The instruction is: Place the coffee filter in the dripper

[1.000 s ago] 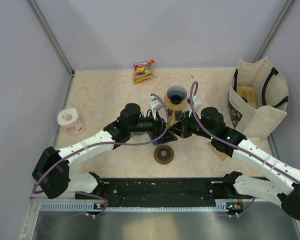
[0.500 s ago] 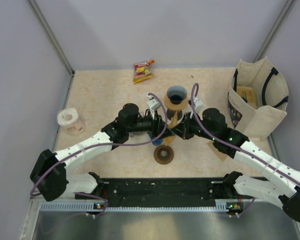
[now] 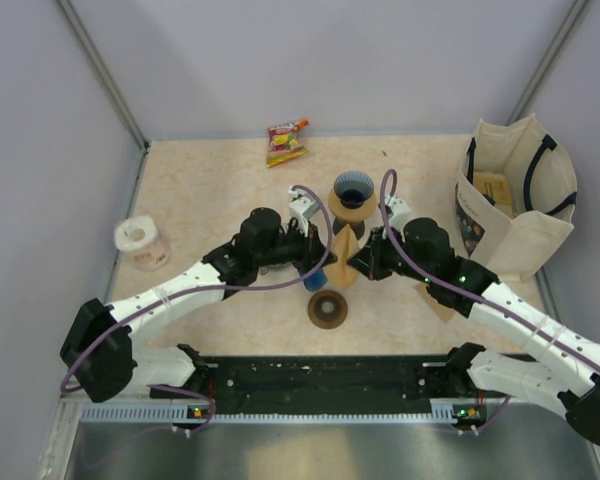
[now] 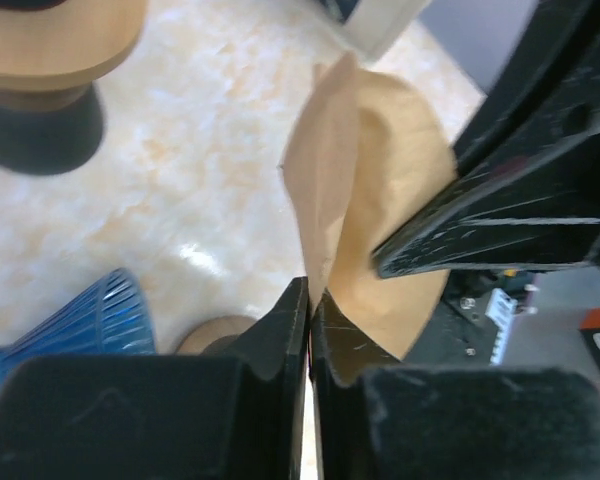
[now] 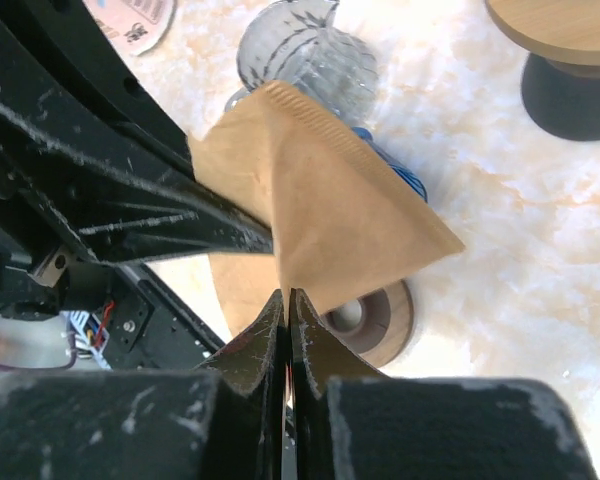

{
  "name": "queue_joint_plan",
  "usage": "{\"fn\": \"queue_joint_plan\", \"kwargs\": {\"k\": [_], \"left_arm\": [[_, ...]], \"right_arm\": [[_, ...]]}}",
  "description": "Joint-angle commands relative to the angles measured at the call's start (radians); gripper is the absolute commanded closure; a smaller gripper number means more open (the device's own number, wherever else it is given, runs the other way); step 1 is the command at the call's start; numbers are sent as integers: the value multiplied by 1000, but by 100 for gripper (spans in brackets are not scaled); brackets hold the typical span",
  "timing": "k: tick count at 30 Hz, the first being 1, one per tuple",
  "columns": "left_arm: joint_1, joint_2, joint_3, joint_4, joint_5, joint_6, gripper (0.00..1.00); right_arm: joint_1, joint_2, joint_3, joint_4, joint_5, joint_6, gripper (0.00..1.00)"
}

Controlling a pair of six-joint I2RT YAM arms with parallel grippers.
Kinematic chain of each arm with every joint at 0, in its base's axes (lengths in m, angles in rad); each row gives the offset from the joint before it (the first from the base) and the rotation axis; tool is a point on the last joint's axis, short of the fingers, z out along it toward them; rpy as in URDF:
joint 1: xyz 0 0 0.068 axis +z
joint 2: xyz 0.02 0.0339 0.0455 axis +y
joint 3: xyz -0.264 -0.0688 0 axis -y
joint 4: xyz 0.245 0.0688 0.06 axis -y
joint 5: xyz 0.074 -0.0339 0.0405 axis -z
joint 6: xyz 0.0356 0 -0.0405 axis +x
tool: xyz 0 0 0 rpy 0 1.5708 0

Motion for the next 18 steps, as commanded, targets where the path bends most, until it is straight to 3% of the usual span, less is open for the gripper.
{"fn": "queue_joint_plan", "kwargs": {"k": [1,9,18], "left_arm": [[-6,2,80,-106,-170,8,98],[-69,45,169,-285,-401,-16,100],[-136,100,306,-511,-661,-96,100]], "right_arm": [[9,-9,18,-15,89,14,100],[10,82,58,-96,207,20,100],[10,79,58,-157,339,52,100]]}}
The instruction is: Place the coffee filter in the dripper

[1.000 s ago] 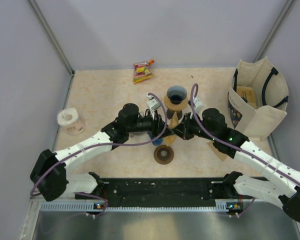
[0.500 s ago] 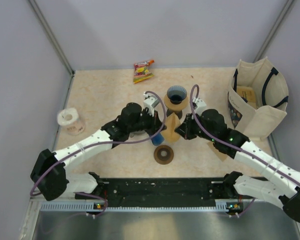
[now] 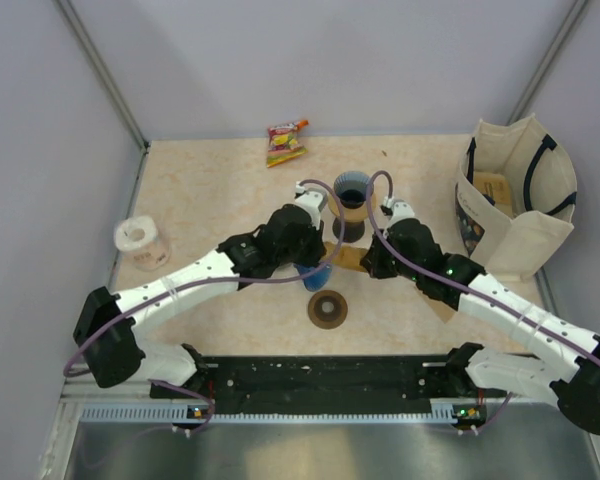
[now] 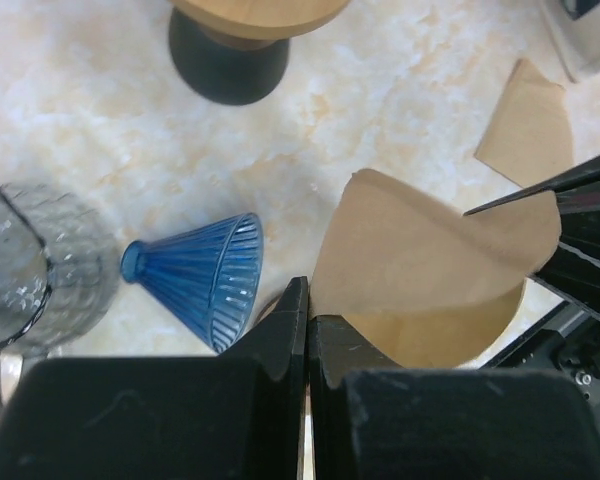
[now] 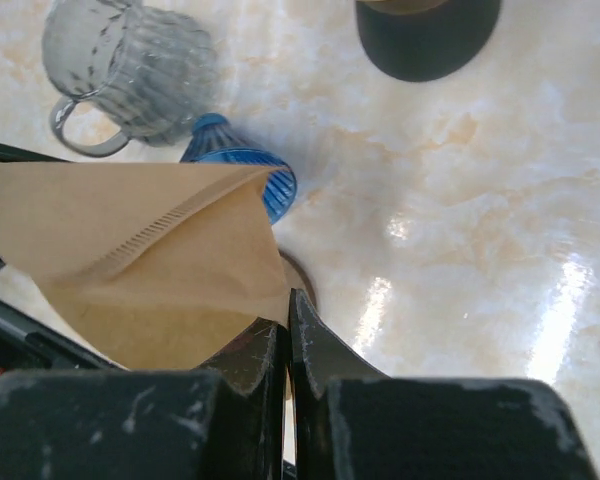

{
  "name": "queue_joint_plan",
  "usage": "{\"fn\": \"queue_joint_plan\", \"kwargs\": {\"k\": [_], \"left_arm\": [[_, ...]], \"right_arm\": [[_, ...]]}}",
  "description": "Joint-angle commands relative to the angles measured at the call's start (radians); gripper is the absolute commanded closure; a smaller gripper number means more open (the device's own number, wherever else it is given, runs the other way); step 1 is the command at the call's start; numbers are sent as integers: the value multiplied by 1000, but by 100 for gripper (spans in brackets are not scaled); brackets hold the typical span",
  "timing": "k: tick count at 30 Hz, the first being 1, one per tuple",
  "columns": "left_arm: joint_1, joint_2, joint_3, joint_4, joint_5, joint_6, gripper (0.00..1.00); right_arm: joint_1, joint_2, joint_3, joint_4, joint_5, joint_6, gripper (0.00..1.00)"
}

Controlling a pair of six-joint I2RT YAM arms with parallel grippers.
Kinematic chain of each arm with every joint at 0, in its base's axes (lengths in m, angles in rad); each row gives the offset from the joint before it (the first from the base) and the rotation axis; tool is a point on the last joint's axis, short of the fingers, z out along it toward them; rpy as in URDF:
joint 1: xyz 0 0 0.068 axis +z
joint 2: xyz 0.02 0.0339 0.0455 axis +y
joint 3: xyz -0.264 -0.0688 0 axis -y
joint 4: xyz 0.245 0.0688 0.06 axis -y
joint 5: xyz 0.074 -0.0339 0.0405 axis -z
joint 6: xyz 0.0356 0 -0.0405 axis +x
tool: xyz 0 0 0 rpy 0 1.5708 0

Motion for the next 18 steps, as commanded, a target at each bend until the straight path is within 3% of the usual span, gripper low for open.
{"fn": "queue_joint_plan", "kwargs": {"k": [1,8,16,18], "left_arm": [[-29,16,93,-122,-153,-70,100],[-73,25,130,-183,-208,-101,100],[-73,36,136,-159,-133,-86,100],[-73,38,142,-147,-101,-78,87]], "right_arm": [[10,-12,47,-46,106,26,100],[10,-5,59,-77,164,75,100],[10,-41,57,-58,110,69,100],[10,-44,65,-51,86,69,100]]}}
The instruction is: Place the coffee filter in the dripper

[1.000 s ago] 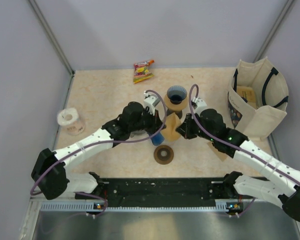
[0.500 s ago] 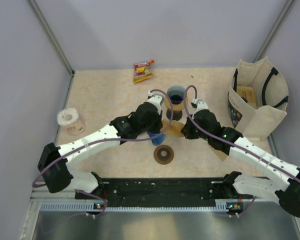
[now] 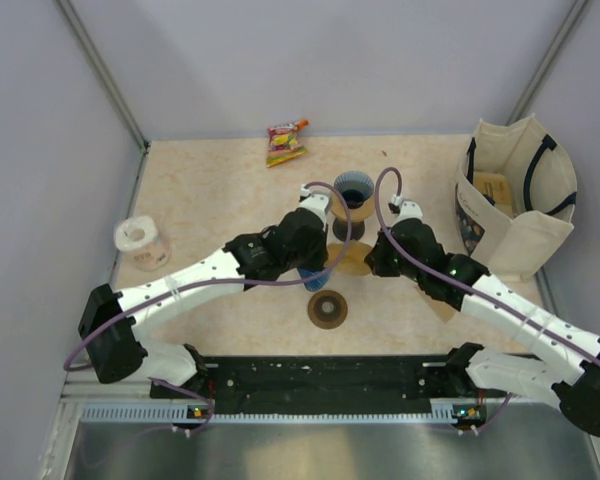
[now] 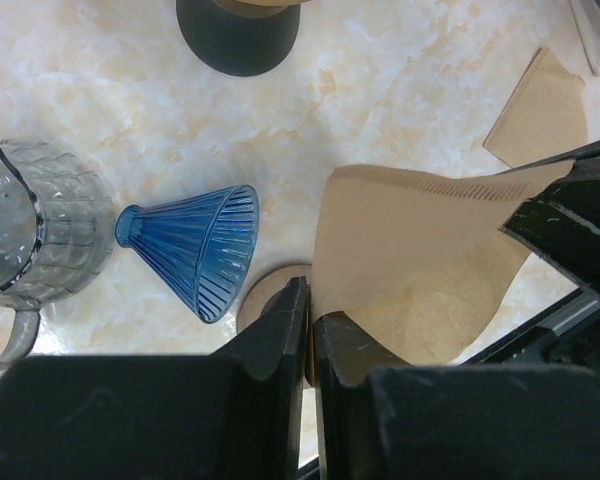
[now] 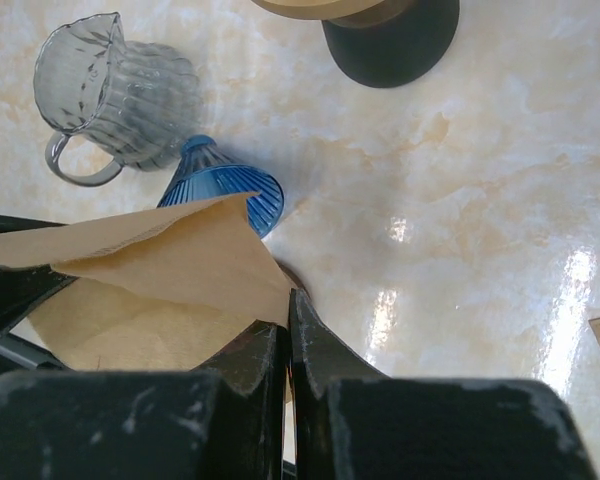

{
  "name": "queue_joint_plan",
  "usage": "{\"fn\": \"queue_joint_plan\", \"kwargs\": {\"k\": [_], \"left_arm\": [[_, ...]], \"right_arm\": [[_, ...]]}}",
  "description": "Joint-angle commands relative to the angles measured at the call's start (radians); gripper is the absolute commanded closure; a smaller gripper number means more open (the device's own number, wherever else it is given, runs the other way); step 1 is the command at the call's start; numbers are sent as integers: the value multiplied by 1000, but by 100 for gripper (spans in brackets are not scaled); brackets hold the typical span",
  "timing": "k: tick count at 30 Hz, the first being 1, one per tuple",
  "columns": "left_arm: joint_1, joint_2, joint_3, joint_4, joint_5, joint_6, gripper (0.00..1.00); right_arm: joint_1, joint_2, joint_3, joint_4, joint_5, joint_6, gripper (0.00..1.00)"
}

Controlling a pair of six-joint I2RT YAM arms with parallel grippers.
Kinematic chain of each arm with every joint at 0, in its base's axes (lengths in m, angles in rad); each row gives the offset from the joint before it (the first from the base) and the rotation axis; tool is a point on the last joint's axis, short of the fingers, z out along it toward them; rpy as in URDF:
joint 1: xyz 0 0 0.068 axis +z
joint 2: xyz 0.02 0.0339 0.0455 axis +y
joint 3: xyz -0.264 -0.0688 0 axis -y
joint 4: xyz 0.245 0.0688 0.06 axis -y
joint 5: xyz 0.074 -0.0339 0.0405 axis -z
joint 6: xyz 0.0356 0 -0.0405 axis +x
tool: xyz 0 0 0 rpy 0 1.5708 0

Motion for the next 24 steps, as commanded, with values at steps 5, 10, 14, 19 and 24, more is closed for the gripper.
{"fn": "queue_joint_plan", "kwargs": {"k": [5,10,14,19,24], "left_arm": [[3,-47,22,72,142,48,50],[3,-143,-52,173,213,71,3],[5,-202,-73,193,173,79,1],[3,-249,-61,195,127,83,1],[3,-347,-52,225,122,102,1]], "right_arm": [[6,-25,82,-6,-68,3,100],[5,4,140,-43,-85,12,100],[6,27,207,-98,-76,11,100],[6,87,355,-216,-41,-14,100],[5,127,496,-254,-56,-26,100]]}}
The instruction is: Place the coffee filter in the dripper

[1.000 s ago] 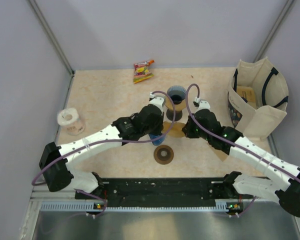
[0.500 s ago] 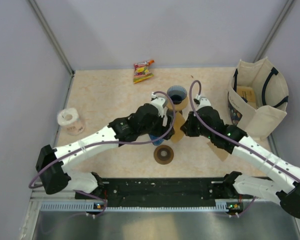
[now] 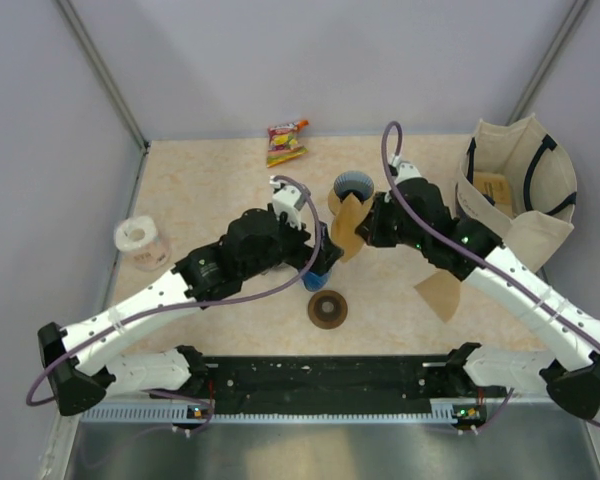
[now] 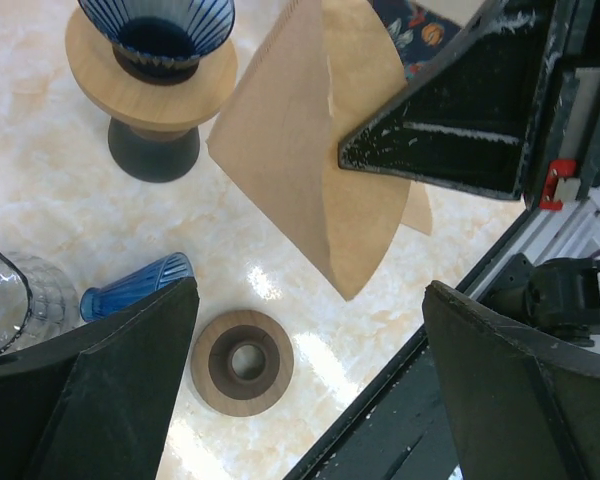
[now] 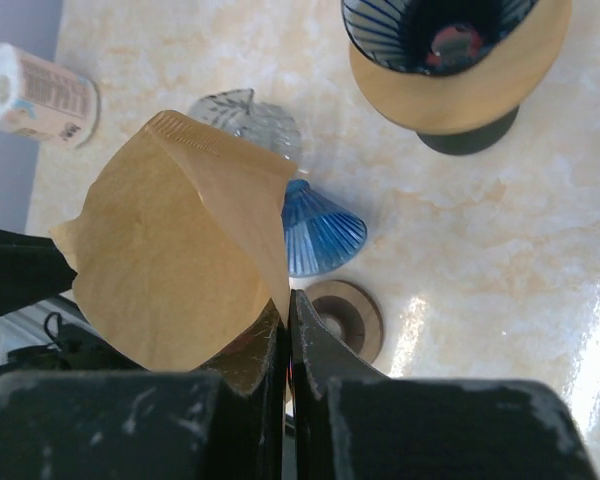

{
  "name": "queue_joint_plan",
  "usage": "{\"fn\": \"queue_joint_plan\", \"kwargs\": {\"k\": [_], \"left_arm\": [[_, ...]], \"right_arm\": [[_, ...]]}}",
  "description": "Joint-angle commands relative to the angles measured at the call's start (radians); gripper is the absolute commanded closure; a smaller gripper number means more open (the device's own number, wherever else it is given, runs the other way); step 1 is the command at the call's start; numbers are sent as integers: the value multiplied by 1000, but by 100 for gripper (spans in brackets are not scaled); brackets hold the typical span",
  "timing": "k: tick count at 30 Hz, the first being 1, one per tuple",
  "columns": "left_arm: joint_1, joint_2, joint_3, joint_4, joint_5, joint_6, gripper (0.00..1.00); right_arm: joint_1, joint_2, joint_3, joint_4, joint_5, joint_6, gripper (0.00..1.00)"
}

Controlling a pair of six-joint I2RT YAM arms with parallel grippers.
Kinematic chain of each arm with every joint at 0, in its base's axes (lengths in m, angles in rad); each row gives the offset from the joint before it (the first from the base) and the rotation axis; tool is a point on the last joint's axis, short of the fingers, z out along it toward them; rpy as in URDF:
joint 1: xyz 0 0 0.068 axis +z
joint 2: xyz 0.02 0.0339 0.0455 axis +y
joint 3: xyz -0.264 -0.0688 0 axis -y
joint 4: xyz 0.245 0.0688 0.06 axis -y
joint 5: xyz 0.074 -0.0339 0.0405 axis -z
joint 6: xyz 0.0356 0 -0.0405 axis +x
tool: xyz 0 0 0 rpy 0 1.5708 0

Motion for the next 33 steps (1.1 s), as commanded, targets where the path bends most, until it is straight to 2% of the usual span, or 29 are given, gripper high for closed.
{"fn": "queue_joint_plan", "kwargs": {"k": [1,5,10,13,18,22,29,33], "left_arm": [[2,-112,12,90,-37,24,1],[2,-184,5,95,-117,32,1],[2,-259,-60,104,-253,37,1],[4,-296,-118,101,-370,9,1],[14,-330,-185,34,-447,-35,1],[17,-344,-221,-31,-507,-72,1],[27,-367,-281,-57,-537,-103,1],[30,-368,-287,-63,-557,-97,1]], "right_arm": [[3,31,165,-75,26,-20,100],[-55,114,313,-177,55,-34,100],[-241,230,402,-204,-143,-20,100],[-294,310,477,-251,-197,-47,100],[-336,421,590,-290,-290,-72,100],[-341,516,722,-411,-215,-93,100],[-341,655,928,-555,-191,-138,100],[-341,721,979,-612,-223,-169,100]]}}
